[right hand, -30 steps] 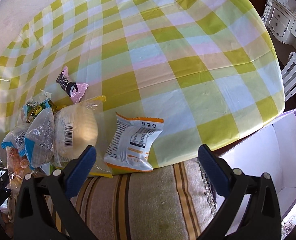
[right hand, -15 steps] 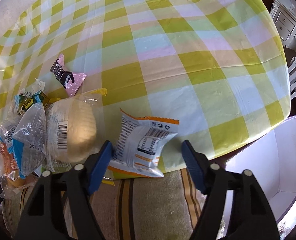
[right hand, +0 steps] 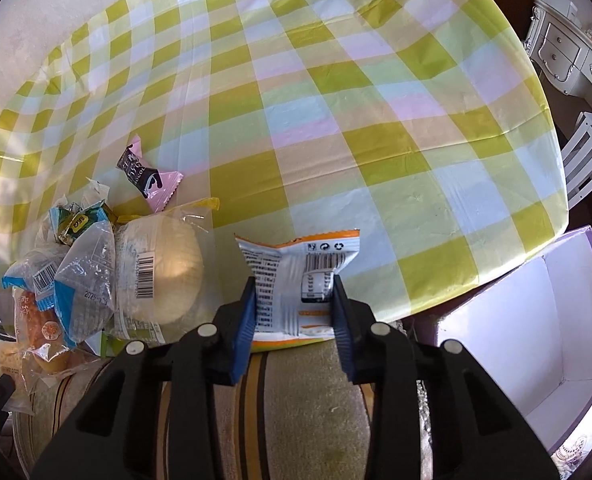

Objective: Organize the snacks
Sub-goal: 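Grasp the white-and-orange packet with the right gripper while the left grasps the pale bread-stick bag, then carry both held snacks over the purple-rimmed white box and open both grippers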

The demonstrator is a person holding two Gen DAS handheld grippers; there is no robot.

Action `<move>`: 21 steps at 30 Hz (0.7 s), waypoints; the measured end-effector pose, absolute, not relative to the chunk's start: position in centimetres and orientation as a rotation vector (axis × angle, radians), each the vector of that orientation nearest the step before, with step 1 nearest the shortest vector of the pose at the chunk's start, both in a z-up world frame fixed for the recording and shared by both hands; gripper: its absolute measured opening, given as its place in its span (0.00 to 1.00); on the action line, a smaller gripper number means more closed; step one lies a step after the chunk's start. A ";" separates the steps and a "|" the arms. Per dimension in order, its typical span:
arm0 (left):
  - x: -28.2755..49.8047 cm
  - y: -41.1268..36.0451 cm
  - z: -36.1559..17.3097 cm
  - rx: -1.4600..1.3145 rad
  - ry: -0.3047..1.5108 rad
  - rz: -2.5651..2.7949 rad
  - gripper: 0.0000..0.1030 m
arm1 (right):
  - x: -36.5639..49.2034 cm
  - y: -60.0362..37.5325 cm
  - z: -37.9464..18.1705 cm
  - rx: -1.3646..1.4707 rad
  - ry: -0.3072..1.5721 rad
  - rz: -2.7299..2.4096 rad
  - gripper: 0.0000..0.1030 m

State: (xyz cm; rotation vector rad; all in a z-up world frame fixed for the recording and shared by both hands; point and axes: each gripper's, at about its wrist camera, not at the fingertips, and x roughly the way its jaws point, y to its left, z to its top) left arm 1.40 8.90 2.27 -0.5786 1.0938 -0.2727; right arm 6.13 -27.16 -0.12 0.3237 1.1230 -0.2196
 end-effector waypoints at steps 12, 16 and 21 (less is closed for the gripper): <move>0.2 8.5 6.8 -0.523 0.949 -0.308 0.17 | 3.0 -29.4 3.0 0.360 1.052 -0.252 0.34; 0.8 5.8 8.5 -0.476 0.916 -0.401 0.17 | 1.4 -31.2 3.8 0.373 1.040 -0.294 0.34; 1.7 0.3 9.3 -0.409 0.924 -0.568 0.17 | -1.0 -34.0 4.1 0.387 1.036 -0.373 0.34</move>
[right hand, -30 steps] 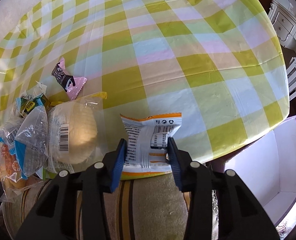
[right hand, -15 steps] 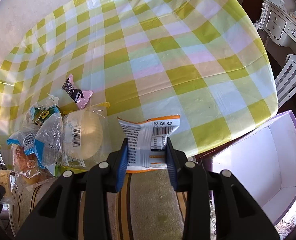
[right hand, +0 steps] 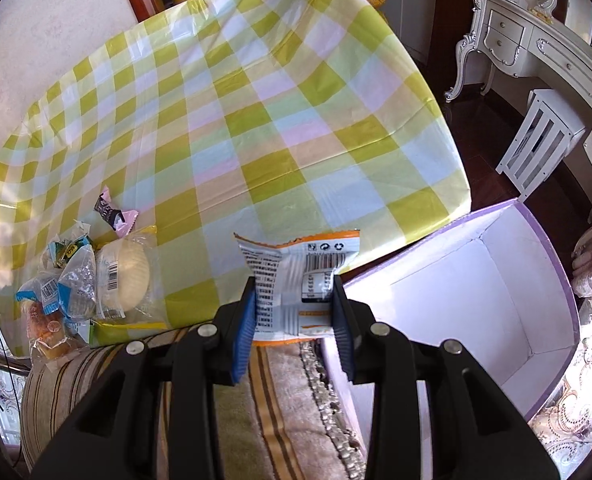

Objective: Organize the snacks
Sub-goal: 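Carry both held snacks over the purple-rimmed white box and open both grippers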

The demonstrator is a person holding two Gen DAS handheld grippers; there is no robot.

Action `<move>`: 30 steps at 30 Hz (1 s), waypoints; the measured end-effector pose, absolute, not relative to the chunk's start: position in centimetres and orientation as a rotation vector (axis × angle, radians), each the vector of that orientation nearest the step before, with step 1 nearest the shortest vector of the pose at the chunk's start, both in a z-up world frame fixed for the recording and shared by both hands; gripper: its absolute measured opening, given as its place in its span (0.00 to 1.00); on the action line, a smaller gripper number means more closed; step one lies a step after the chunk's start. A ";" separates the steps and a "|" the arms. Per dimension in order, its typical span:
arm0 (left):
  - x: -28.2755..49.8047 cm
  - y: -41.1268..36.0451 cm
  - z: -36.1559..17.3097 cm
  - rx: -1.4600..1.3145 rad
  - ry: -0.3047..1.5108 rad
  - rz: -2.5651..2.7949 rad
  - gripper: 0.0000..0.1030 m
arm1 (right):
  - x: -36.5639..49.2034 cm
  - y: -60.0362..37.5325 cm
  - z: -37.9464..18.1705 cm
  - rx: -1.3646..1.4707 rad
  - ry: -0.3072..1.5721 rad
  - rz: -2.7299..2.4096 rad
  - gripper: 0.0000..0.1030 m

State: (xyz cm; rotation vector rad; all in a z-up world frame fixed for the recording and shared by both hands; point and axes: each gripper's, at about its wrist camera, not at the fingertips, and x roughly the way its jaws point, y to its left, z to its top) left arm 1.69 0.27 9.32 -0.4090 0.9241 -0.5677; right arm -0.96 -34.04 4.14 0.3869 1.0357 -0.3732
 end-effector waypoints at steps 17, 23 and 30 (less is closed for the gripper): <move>2.3 -18.5 6.1 -0.193 1.104 -0.959 0.17 | -8.9 -44.1 -0.4 0.460 1.112 -0.708 0.34; 1.7 -22.8 4.5 -0.126 1.163 -1.030 0.16 | -10.0 -45.7 -1.8 0.496 1.126 -0.760 0.34; 1.3 -25.0 3.4 -0.085 1.196 -1.057 0.16 | -10.3 -46.5 -2.5 0.506 1.137 -0.770 0.34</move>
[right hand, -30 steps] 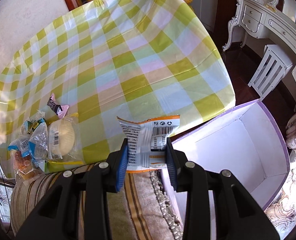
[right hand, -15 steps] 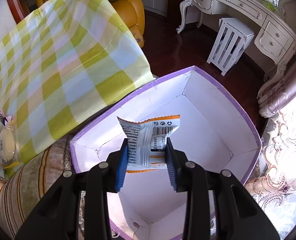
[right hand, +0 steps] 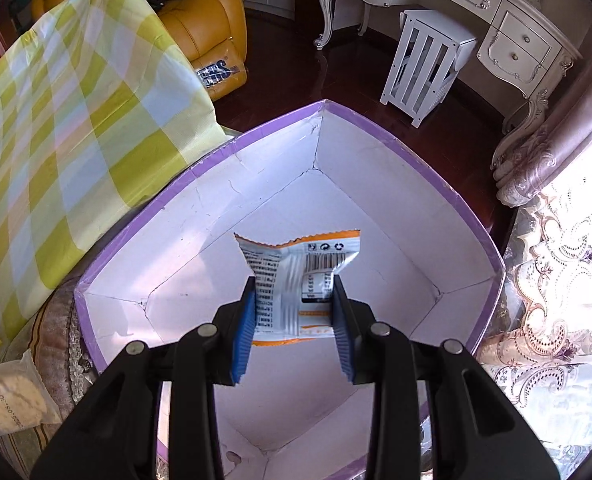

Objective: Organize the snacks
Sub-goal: 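Carry both held snacks over the purple-rimmed white box and open both grippers, then move both open grippers back over the snack pile on the table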

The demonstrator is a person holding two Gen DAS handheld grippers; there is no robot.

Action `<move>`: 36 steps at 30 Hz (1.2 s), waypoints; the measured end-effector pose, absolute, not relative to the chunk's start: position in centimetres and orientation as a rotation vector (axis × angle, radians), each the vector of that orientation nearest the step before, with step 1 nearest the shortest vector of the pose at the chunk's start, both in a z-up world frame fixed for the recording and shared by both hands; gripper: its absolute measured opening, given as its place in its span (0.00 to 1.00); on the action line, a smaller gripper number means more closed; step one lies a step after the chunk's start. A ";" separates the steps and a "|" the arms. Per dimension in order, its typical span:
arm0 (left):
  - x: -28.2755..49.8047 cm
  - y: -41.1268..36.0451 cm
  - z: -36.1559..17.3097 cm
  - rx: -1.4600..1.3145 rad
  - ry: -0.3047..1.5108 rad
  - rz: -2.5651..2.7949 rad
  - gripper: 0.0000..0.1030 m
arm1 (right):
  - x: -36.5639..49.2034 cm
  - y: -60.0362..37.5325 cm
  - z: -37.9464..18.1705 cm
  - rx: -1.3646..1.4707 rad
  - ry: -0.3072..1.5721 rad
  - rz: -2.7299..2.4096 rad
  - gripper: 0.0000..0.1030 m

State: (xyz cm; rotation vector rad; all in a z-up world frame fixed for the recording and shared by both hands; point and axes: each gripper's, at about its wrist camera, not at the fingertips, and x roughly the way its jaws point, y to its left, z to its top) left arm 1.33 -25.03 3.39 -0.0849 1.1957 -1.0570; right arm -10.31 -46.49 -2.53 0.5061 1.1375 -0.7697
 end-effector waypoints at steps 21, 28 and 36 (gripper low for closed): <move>0.8 -27.4 1.7 -0.035 1.248 -1.083 0.16 | -10.8 -47.1 -3.5 0.533 1.159 -0.780 0.35; 1.0 -27.0 2.3 -0.074 1.220 -1.081 0.65 | -11.0 -47.2 -3.0 0.523 1.141 -0.791 0.64; 0.7 -25.7 4.3 -0.098 1.140 -1.081 0.78 | -10.7 -46.7 -1.5 0.510 1.099 -0.796 0.75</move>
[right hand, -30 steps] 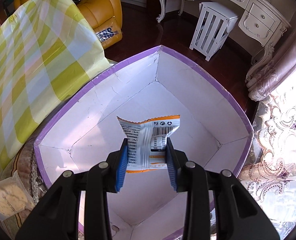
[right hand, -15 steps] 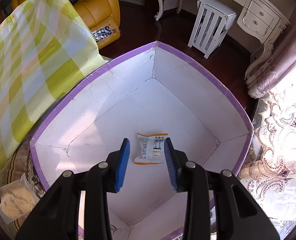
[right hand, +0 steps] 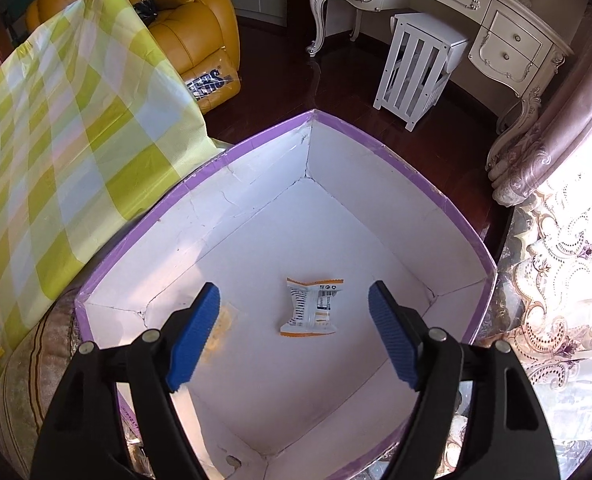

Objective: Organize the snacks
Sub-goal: 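Move both open grippers back over the snack pile on the table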

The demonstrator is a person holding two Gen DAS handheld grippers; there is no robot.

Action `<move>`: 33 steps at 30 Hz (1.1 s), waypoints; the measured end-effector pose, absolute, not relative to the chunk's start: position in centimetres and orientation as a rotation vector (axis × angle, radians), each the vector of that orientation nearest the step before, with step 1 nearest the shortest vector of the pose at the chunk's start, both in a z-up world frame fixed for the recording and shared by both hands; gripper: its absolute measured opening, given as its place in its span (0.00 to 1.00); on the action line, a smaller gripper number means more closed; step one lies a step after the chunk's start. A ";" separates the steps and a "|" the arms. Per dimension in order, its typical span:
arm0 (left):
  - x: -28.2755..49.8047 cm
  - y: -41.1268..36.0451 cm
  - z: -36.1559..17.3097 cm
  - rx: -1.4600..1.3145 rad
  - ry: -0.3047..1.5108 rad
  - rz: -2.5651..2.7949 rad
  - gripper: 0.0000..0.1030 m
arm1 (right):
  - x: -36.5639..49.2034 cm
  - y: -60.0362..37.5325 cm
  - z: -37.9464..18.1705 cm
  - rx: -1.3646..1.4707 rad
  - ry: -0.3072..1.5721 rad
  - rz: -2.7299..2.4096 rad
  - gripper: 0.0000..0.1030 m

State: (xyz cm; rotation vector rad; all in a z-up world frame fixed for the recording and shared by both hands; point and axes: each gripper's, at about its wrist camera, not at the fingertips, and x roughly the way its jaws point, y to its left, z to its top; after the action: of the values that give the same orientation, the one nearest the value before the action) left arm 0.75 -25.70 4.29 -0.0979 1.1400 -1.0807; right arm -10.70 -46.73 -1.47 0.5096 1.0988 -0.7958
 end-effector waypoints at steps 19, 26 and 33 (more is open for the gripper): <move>2.7 -7.3 6.0 -0.296 0.909 -0.640 0.88 | -6.5 -38.2 4.3 0.273 0.945 -0.565 0.89; 2.6 2.2 3.7 -0.557 0.950 -0.467 0.87 | -3.6 -32.3 4.9 0.276 0.929 -0.338 0.89; 3.0 5.2 1.6 -0.677 1.011 -0.422 0.77 | -0.9 -26.6 5.3 0.226 0.939 -0.143 0.89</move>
State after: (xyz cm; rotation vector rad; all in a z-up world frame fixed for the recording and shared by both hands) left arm 3.01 5.24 1.56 -0.6769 1.0111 -0.4222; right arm -0.93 -26.62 5.26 0.2263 0.9394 -0.1427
